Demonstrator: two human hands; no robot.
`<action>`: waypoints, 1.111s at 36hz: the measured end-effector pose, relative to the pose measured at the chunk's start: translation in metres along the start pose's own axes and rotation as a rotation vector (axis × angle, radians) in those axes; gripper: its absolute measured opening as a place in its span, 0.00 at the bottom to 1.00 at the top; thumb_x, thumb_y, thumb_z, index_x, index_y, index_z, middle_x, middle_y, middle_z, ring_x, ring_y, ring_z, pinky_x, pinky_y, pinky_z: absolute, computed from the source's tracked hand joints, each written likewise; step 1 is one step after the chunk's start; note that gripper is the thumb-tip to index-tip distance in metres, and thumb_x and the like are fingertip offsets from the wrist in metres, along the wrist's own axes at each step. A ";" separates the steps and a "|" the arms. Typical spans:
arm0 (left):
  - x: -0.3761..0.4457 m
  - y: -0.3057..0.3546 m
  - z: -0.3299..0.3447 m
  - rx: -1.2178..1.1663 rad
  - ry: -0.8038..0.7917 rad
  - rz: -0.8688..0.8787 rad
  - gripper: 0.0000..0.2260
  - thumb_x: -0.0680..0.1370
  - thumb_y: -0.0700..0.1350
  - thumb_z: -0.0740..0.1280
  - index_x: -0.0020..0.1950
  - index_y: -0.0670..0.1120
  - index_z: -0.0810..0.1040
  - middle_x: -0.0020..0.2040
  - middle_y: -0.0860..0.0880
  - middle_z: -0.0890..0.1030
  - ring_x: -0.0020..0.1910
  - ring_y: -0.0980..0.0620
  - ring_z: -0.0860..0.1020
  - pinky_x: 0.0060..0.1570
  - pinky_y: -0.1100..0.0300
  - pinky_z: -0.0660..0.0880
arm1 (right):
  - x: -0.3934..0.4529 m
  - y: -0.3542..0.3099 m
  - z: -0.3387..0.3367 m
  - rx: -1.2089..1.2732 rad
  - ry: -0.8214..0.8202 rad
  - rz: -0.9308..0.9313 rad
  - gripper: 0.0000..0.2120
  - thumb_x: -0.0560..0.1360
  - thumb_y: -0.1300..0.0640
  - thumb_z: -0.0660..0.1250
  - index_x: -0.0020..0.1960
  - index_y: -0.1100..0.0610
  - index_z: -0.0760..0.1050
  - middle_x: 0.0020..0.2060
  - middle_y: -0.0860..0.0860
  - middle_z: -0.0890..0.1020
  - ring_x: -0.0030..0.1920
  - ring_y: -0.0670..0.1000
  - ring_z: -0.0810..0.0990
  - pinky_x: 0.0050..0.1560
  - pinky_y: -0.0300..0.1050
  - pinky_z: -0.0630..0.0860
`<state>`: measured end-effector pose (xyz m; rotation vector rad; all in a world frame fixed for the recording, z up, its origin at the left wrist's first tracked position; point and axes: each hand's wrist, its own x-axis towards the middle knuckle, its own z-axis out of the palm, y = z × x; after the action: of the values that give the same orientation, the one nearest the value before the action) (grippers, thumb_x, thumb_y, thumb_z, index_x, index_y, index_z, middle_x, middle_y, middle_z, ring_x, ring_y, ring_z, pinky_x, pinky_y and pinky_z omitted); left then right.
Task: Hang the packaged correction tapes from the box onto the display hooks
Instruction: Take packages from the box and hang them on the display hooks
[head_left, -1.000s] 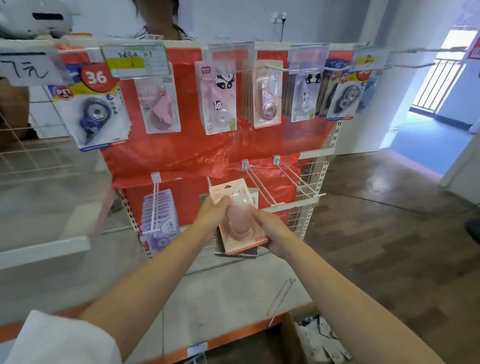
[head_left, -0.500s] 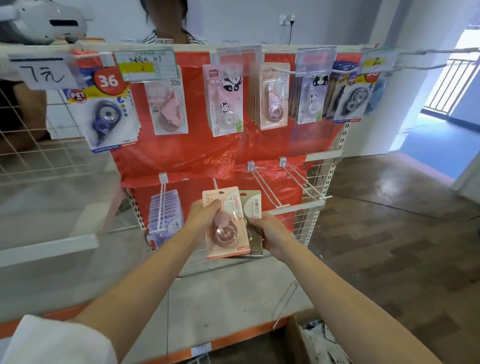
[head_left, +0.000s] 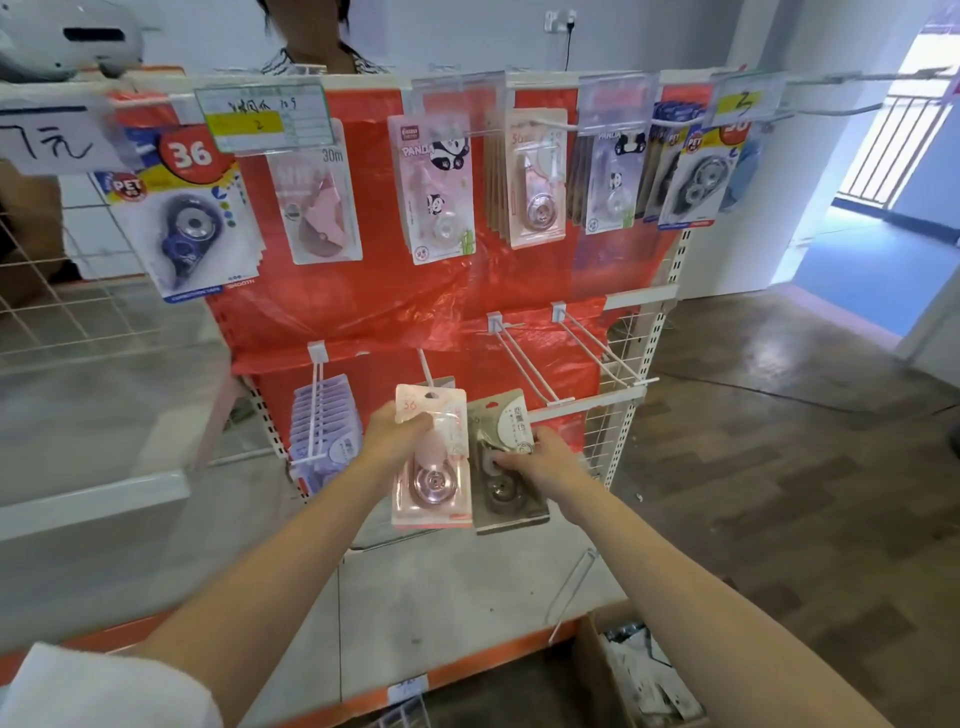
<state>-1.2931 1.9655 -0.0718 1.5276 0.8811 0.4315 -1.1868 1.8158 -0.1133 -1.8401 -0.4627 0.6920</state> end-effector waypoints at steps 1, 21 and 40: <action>-0.001 -0.001 -0.004 0.013 0.013 0.002 0.09 0.76 0.33 0.63 0.55 0.40 0.76 0.47 0.44 0.80 0.44 0.48 0.78 0.38 0.59 0.75 | 0.000 0.002 0.001 -0.052 0.014 -0.003 0.15 0.71 0.59 0.74 0.54 0.56 0.73 0.51 0.52 0.81 0.48 0.48 0.79 0.49 0.43 0.77; -0.004 -0.023 -0.037 0.021 0.104 -0.056 0.08 0.75 0.32 0.63 0.51 0.40 0.78 0.46 0.41 0.81 0.49 0.42 0.79 0.50 0.52 0.75 | 0.025 0.018 0.041 -0.218 -0.069 0.022 0.20 0.71 0.61 0.72 0.60 0.59 0.70 0.54 0.55 0.80 0.54 0.55 0.78 0.54 0.49 0.75; 0.002 -0.024 -0.034 -0.015 0.114 -0.089 0.08 0.75 0.32 0.62 0.46 0.44 0.78 0.43 0.45 0.81 0.45 0.46 0.78 0.50 0.54 0.75 | 0.056 0.025 0.052 -0.234 -0.101 0.076 0.19 0.73 0.58 0.72 0.62 0.59 0.74 0.55 0.56 0.81 0.54 0.57 0.79 0.55 0.50 0.76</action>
<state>-1.3229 1.9890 -0.0894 1.4554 1.0283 0.4629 -1.1789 1.8776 -0.1638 -2.0574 -0.5617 0.8130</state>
